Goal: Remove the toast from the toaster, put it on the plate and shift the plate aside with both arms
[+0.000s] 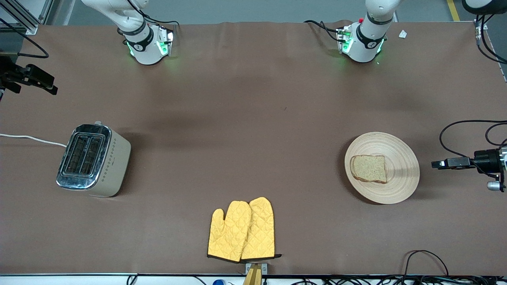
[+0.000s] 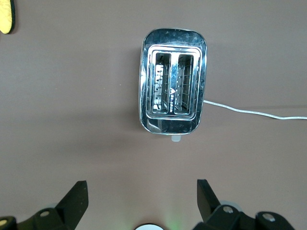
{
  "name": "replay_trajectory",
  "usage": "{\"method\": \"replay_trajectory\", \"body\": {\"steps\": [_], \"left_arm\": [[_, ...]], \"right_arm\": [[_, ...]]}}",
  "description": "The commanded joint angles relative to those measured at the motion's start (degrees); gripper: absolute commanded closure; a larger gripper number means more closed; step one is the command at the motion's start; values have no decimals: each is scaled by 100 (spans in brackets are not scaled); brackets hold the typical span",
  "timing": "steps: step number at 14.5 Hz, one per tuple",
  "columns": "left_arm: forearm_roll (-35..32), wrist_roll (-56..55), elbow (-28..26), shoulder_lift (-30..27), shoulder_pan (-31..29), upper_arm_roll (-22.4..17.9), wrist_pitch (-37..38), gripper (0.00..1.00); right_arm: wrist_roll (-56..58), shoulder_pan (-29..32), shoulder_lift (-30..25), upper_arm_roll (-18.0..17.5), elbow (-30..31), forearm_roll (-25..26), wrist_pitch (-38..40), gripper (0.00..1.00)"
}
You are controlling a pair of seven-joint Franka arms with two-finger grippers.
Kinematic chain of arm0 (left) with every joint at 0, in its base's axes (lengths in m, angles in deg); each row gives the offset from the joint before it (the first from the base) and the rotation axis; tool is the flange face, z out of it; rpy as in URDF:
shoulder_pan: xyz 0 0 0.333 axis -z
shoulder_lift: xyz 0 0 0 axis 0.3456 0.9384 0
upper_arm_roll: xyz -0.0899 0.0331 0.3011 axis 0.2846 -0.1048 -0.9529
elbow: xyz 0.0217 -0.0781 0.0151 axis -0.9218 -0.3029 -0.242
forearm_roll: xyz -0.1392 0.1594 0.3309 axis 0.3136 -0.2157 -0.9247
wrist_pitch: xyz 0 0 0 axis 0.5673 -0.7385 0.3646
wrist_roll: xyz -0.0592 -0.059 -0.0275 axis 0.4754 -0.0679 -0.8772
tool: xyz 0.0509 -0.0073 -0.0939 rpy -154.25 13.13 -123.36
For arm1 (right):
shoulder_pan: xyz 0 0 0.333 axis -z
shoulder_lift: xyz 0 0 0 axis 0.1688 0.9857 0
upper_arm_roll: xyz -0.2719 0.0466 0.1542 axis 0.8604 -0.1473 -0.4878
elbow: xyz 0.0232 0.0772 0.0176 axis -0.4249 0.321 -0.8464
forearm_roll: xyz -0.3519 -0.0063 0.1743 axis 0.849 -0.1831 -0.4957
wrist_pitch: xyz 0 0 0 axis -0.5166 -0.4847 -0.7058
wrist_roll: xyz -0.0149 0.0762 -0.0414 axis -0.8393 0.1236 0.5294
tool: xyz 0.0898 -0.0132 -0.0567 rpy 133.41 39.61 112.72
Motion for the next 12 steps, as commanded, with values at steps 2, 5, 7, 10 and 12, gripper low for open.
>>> {"method": "replay_trajectory", "body": {"steps": [2,5,7,10,12], "left_arm": [[-1101,-1243,-74,-866,181,771,69,0],[-1797,-2378,-74,-1464,542,1176,305,0],[-1859,-2644,-74,-1780,674,1247,385,0],[-2272,-3030,-74,-2273,1008,1265,771,0],[-2308,-3075,-74,-2545,1017,1265,946,0]], "right_arm": [[-59,-27,13,-10,-79,41,80,0],[-68,-35,13,-10,-79,41,71,0],[-59,-35,13,-10,-79,41,71,0],[-51,-27,13,-18,-79,41,71,0],[-51,-27,13,-10,-79,41,71,0]]}}
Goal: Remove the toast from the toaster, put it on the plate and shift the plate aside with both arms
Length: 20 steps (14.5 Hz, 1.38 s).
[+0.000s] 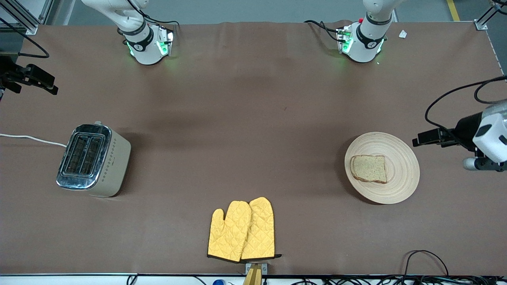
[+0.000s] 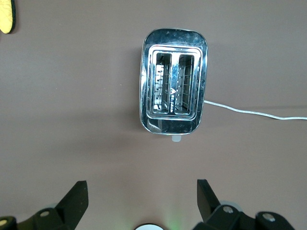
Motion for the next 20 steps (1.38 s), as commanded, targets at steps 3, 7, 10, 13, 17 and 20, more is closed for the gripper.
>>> {"method": "replay_trajectory", "body": {"steps": [3,7,10,13,17,20], "left_arm": [[-138,-50,-98,-515,-27,-39,475,0],[-217,168,175,-541,42,-161,529,0],[-218,538,88,-987,1462,-1809,450,0],[-174,539,-430,-1515,2090,-2429,309,0],[-78,460,-1519,-2350,2836,-3166,46,0],[152,459,-1776,-2572,2952,-3317,106,0]], "right_arm": [[-24,-14,13,-3,-77,41,70,0],[-24,-14,13,-3,-77,41,70,0],[-24,-14,13,-3,-77,41,70,0],[-15,-14,13,-3,-77,41,70,0],[-15,-5,13,-3,-77,41,70,0],[-15,-5,13,-3,-77,41,70,0]]}}
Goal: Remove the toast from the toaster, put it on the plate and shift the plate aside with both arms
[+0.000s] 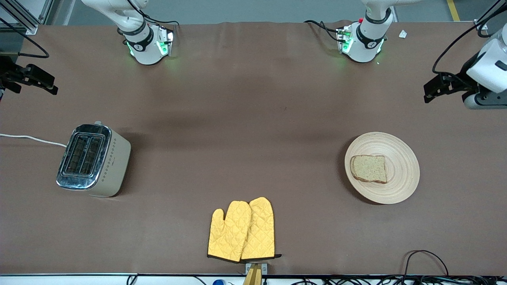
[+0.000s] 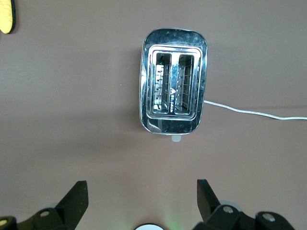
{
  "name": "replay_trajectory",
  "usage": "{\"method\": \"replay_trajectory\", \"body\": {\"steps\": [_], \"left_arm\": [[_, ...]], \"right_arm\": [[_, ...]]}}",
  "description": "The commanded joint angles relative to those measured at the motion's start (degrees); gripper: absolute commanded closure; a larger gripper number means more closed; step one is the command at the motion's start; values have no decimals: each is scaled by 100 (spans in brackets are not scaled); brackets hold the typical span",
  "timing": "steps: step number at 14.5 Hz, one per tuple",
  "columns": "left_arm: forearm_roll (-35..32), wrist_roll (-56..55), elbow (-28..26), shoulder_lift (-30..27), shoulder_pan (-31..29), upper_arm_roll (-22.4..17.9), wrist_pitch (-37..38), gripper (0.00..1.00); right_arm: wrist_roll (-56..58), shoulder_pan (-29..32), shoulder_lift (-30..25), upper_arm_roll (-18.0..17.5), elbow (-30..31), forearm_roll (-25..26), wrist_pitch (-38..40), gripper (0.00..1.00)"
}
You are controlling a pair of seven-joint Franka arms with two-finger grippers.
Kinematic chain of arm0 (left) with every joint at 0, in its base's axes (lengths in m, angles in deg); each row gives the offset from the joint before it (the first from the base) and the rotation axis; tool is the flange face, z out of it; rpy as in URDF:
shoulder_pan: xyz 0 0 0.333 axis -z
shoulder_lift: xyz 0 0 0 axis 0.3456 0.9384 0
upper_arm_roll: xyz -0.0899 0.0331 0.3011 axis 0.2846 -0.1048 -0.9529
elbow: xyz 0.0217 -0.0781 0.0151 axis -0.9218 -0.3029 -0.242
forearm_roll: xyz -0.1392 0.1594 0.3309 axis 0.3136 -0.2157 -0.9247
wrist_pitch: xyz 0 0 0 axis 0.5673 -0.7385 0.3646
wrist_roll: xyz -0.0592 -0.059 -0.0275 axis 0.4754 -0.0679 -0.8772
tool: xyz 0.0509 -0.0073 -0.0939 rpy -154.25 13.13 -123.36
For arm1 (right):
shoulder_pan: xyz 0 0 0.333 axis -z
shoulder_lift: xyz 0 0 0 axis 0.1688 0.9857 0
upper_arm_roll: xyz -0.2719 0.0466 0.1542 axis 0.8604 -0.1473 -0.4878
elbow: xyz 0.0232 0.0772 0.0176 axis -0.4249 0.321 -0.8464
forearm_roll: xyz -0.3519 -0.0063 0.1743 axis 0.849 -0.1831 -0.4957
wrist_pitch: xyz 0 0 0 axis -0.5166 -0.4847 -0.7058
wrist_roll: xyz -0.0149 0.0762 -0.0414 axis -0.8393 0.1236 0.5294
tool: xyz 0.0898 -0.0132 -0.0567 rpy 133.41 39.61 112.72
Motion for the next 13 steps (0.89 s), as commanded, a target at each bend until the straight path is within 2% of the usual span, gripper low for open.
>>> {"method": "replay_trajectory", "body": {"steps": [1,4,10,13], "left_arm": [[117,-33,-368,-318,170,-182,-43,0],[196,-227,-254,-291,162,-183,266,0],[65,27,71,-116,144,-130,283,0],[30,81,229,-28,109,-226,283,0]], "right_arm": [[-15,-14,13,-4,-76,41,70,0],[-24,-14,13,-4,-76,41,70,0],[-24,-14,13,-4,-76,41,70,0],[-33,-14,13,-4,-76,41,70,0]]}}
